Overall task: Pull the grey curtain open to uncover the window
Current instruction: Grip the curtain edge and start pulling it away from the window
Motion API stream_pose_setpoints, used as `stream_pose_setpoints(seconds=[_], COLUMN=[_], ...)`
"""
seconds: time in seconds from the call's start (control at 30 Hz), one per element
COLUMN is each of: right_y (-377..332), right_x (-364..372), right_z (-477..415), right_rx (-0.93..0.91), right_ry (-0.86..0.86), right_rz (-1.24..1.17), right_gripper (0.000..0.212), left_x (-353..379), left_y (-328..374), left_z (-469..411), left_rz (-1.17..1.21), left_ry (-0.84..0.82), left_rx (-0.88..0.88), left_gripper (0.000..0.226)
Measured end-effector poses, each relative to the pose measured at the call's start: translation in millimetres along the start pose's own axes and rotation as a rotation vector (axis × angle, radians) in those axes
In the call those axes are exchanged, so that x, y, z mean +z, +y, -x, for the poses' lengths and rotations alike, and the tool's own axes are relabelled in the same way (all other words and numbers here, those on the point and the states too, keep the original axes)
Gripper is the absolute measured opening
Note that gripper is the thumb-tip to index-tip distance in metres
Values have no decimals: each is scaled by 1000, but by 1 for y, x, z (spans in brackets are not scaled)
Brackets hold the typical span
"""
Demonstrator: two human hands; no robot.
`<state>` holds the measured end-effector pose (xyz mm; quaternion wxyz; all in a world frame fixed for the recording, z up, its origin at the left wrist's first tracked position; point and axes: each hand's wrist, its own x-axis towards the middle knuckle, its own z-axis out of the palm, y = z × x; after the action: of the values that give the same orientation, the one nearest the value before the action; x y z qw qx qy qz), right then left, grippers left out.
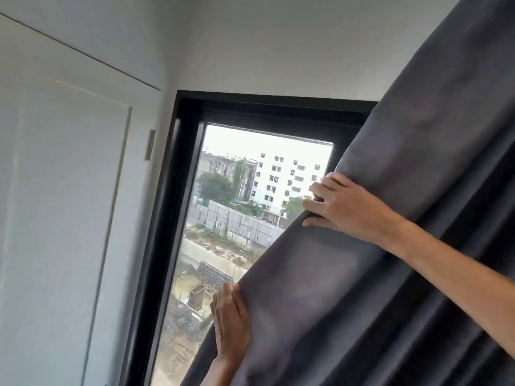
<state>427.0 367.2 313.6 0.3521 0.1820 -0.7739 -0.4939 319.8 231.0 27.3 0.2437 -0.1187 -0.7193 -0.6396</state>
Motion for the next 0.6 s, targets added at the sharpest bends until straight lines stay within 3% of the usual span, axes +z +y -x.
stream_pose_setpoints(seconds=[0.13, 0.33, 0.6], right_y=[35, 91, 149], right_x=[-12, -41, -105], right_z=[80, 203, 362], right_rx=[73, 172, 354], right_ry=[-2, -127, -370], right_rz=[84, 147, 238], right_gripper=[39, 41, 43], left_x=[49, 115, 209], left_y=[44, 120, 213], left_z=[38, 108, 215], left_rz=[15, 142, 210], left_ry=[-65, -111, -371], left_rx=[49, 164, 206], left_gripper=[27, 31, 36])
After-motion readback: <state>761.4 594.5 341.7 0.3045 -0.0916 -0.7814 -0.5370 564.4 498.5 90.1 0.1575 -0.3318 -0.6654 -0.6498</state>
